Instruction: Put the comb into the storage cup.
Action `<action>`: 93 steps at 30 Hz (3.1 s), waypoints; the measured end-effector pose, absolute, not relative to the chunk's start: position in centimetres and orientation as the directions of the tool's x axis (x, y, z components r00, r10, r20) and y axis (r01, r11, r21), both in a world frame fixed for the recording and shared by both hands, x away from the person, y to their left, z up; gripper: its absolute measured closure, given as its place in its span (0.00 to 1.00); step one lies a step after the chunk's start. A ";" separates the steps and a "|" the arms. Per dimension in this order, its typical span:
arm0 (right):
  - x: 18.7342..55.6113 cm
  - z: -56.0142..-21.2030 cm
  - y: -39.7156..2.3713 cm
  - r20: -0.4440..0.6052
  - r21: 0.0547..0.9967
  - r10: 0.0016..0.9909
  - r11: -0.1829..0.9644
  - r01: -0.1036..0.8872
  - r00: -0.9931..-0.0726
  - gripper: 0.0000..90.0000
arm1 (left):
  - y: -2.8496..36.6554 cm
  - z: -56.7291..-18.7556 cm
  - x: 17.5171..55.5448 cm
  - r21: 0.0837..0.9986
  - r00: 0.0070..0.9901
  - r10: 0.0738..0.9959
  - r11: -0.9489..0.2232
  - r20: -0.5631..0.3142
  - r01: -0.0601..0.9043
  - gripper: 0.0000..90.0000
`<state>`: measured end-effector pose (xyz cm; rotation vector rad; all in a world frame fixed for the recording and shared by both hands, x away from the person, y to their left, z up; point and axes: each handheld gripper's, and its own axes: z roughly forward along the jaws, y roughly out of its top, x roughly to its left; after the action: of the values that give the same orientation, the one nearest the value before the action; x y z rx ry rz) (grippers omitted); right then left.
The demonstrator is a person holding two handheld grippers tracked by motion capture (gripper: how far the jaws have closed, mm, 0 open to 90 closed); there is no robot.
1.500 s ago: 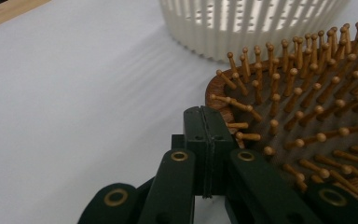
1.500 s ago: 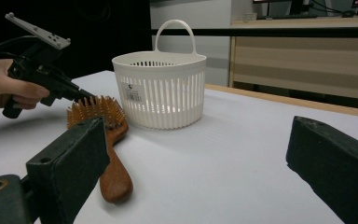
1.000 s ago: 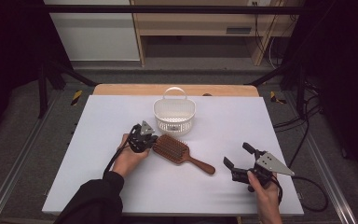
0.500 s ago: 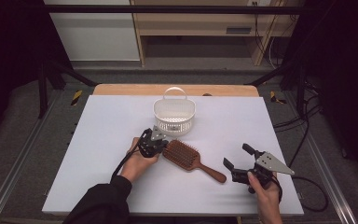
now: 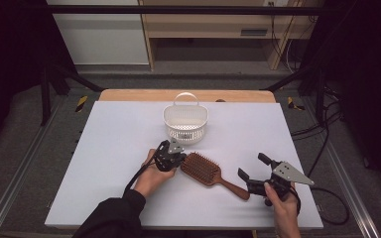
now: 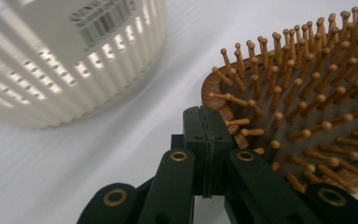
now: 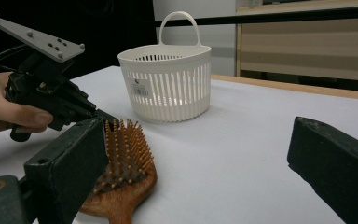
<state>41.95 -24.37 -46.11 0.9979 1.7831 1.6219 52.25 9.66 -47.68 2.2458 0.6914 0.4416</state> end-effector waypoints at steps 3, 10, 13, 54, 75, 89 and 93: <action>41.9 -46.1 -24.4 0.099 0.985 0.802 0.005 0.172 -0.589 0.06 | 9.1 -47.8 52.1 0.730 0.803 0.587 -0.592 0.102 0.340 1.00; 41.9 -46.1 -24.5 0.100 0.986 0.803 0.001 0.169 -0.587 0.05 | 7.8 -47.9 51.6 0.733 0.820 0.565 -0.596 0.094 0.326 1.00; 41.9 -46.0 -24.6 0.108 0.985 0.805 -0.007 0.172 -0.584 0.05 | 7.1 -47.8 51.2 0.730 0.831 0.548 -0.606 0.095 0.316 1.00; 41.9 -45.8 -24.9 0.095 0.981 0.833 0.014 0.192 -0.545 0.05 | 12.7 -45.5 47.1 0.891 0.723 0.684 -0.383 0.097 0.244 1.00; 39.7 -41.7 -22.9 -0.079 0.884 0.793 0.335 0.325 -0.604 0.11 | 26.2 -45.8 42.0 0.973 0.358 0.926 -0.182 0.121 0.141 0.42; 40.5 -40.4 -22.2 -0.064 0.713 0.723 0.515 0.476 -0.688 0.13 | 28.5 -46.1 41.1 0.981 0.357 0.931 -0.134 0.077 0.137 0.06; 40.6 -41.1 -21.7 -0.075 0.668 0.706 0.560 0.490 -0.704 0.13 | 29.0 -46.6 41.5 0.979 0.375 0.927 -0.097 0.022 0.181 0.02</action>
<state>40.56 -21.74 -41.06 0.9797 2.4625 0.9033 41.51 28.99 -46.59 1.5528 1.0268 0.8633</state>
